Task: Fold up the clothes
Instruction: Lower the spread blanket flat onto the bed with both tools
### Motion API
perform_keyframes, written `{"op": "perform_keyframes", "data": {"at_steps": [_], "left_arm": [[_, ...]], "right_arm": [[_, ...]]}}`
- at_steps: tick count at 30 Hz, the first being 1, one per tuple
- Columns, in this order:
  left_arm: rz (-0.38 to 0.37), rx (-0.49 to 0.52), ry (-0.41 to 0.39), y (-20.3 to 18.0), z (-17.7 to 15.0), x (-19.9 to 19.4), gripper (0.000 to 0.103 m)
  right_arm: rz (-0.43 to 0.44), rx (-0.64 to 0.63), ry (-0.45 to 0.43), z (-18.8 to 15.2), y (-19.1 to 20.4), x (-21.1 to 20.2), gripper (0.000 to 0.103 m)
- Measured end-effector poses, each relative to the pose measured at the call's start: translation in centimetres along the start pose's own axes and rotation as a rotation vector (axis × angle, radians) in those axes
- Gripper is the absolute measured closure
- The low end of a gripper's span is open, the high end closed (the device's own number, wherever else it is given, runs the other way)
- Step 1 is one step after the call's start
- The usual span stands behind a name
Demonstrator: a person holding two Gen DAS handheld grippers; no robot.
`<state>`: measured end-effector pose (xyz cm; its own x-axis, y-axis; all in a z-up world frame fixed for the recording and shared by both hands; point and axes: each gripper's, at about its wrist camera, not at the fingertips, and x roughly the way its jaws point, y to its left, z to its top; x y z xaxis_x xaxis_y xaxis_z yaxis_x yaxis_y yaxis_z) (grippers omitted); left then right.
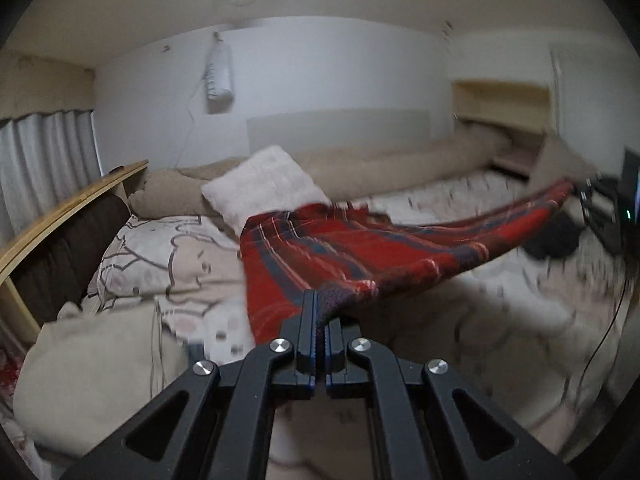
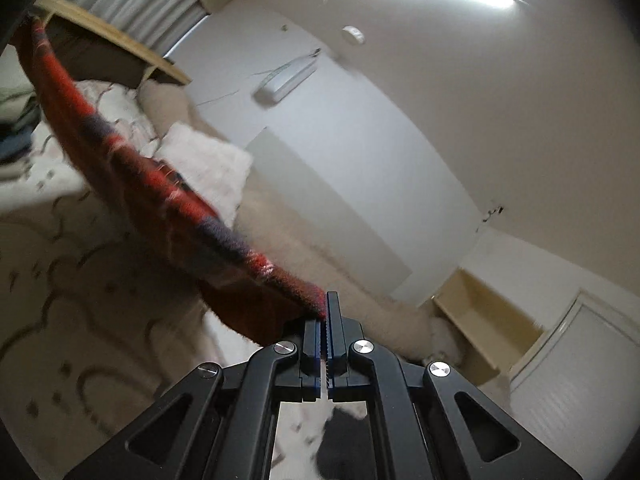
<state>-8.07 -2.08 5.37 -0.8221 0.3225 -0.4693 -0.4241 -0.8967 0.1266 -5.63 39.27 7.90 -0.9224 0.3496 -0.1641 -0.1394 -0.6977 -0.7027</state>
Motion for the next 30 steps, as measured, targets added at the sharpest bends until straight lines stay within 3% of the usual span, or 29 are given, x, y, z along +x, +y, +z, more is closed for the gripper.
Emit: {"op": "perform_keyframes", "data": {"at_steps": [3, 6, 7, 9, 12, 15, 22, 25, 30], "left_arm": [[0.010, 0.012, 0.057, -1.2, -3.7, -0.9, 0.100], [0.035, 0.019, 0.149, -1.7, -6.6, -0.4, 0.100], [0.049, 0.034, 0.183, -1.8, -7.5, -0.2, 0.100], [0.085, 0.112, 0.223, -2.5, -8.8, 0.0, 0.100], [0.071, 0.152, 0.210, -3.6, -10.5, -2.5, 0.100], [0.036, 0.195, 0.211, -3.9, -12.3, -4.7, 0.100], [0.050, 0.450, 0.277, -5.3, -18.6, -1.8, 0.100], [0.040, 0.556, 0.329, -6.9, -22.1, 0.8, 0.100], [0.039, 0.730, 0.338, -8.8, -26.3, 2.7, 0.100]], "right_arm": [[0.003, -0.072, 0.007, -4.5, 0.8, -4.9, 0.102], [0.062, -0.067, 0.067, -0.6, 9.3, -3.4, 0.102], [0.087, -0.074, 0.097, -3.2, 11.3, -5.6, 0.102], [0.107, -0.147, 0.127, -3.1, 13.4, -7.6, 0.102], [0.133, -0.282, 0.127, -6.1, 16.0, -13.0, 0.102], [0.185, -0.311, 0.128, -6.7, 17.5, -15.5, 0.102], [0.296, -0.448, 0.237, -14.5, 22.5, -17.1, 0.102], [0.331, -0.475, 0.262, -16.5, 25.0, -16.1, 0.102], [0.348, -0.530, 0.280, -19.5, 28.6, -15.0, 0.102]]}}
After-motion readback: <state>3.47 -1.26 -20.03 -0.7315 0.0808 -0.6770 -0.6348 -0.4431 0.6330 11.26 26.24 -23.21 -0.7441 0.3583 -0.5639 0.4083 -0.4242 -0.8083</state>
